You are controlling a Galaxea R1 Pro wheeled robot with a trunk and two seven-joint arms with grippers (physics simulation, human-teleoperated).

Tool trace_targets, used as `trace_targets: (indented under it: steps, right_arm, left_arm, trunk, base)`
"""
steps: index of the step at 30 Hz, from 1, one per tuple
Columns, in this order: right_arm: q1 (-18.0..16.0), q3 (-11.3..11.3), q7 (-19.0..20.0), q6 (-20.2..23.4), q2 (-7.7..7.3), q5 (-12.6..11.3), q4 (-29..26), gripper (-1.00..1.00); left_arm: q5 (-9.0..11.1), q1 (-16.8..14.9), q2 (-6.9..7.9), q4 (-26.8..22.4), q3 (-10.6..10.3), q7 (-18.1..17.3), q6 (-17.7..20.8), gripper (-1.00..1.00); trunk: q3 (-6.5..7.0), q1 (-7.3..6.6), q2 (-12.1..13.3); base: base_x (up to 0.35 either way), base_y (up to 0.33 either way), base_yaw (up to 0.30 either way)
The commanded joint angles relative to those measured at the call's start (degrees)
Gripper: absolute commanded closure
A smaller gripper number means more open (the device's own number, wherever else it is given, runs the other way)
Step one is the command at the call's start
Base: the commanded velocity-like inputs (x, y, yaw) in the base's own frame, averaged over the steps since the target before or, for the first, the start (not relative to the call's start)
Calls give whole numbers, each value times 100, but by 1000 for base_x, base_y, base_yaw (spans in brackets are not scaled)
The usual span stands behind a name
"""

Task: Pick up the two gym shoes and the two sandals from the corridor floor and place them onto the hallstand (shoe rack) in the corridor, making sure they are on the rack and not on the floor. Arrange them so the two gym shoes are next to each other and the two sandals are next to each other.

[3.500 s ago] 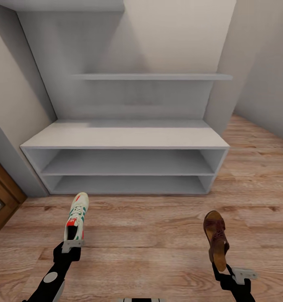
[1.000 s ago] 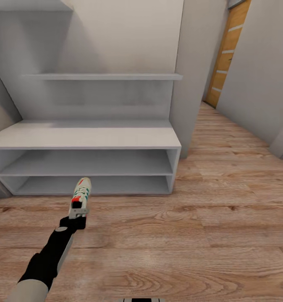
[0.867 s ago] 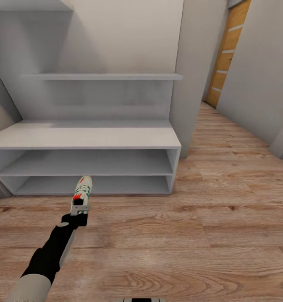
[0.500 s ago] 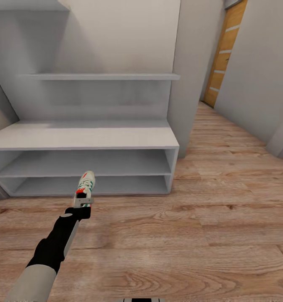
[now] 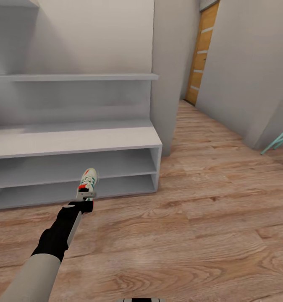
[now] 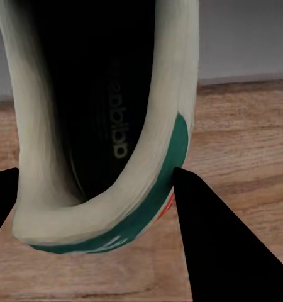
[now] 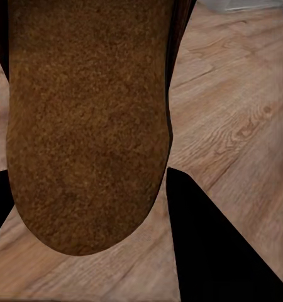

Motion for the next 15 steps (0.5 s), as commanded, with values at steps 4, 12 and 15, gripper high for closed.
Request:
trace_targets:
  steps: [4, 12, 15]
  right_arm:
    - [-7, -25, 42, -14, 2, -19, 5, 100]
    - [-7, -17, 42, -14, 9, -20, 2, 100]
    - [-7, -17, 42, -14, 13, -21, 4, 100]
  left_arm:
    - [-57, -6, 2, -6, 7, -21, 37, 100]
    - [-59, 40, 22, -11, 23, -20, 39, 100]
    - [-60, 37, 35, 0, 39, -16, 39, 100]
  trunk:
    - [-4, -1, -2]
    - [-4, -1, -2]
    - [-4, -1, -2]
  base:
    - [0, 0, -260]
    - [0, 0, -72]
    - [0, 0, -6]
